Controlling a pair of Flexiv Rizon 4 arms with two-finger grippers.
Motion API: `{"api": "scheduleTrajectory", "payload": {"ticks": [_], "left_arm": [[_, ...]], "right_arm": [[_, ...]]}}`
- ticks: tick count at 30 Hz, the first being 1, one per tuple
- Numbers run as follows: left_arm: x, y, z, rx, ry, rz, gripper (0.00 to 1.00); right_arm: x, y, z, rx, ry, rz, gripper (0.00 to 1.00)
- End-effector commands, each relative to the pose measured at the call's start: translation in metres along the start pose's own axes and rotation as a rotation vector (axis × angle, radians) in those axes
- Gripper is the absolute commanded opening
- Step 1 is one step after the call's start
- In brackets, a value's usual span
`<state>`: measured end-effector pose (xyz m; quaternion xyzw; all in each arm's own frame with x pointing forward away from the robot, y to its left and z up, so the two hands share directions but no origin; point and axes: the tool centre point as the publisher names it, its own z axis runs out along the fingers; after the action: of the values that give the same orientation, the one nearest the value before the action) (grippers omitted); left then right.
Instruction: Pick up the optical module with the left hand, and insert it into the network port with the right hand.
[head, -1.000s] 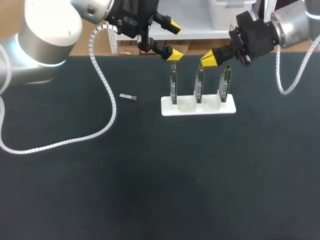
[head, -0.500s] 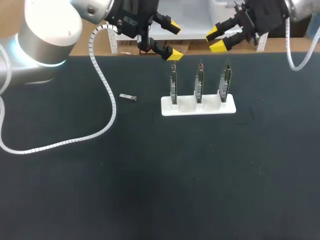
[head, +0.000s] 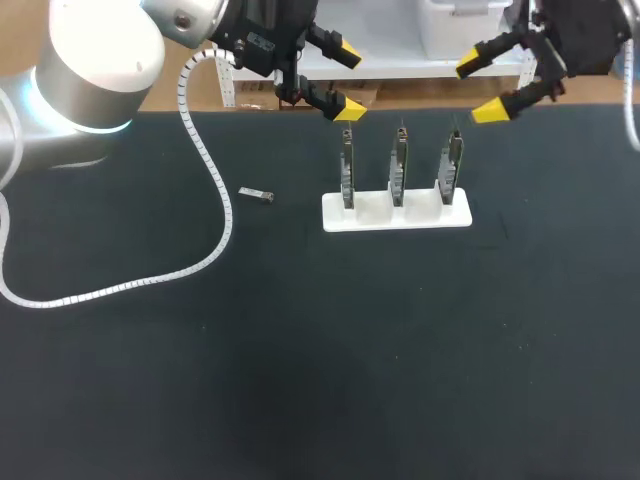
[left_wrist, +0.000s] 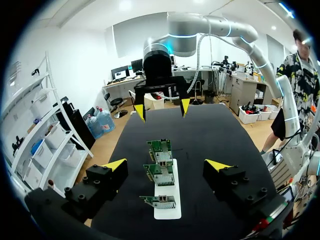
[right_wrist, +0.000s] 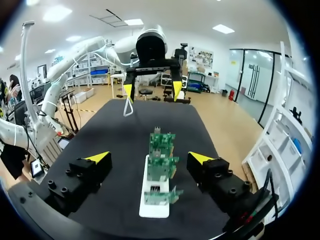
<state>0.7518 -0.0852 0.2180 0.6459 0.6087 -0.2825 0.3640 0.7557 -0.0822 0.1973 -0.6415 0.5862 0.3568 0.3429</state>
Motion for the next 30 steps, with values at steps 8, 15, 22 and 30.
{"api": "scheduleTrajectory", "payload": {"ticks": [8,15,22,30], "left_arm": [[-0.001,0.002,0.000,0.005,0.007,-0.001,1.00],[-0.001,0.002,0.000,0.005,0.007,-0.001,1.00],[-0.001,0.002,0.000,0.005,0.007,-0.001,1.00],[-0.001,0.002,0.000,0.005,0.007,-0.001,1.00]], "right_arm": [[0.006,0.016,-0.029,-0.059,0.039,0.005,1.00],[0.016,0.009,-0.043,-0.098,0.056,0.018,1.00],[0.020,0.009,-0.035,-0.112,0.046,0.021,1.00],[0.025,0.014,-0.021,-0.097,0.090,0.059,1.00]]}}
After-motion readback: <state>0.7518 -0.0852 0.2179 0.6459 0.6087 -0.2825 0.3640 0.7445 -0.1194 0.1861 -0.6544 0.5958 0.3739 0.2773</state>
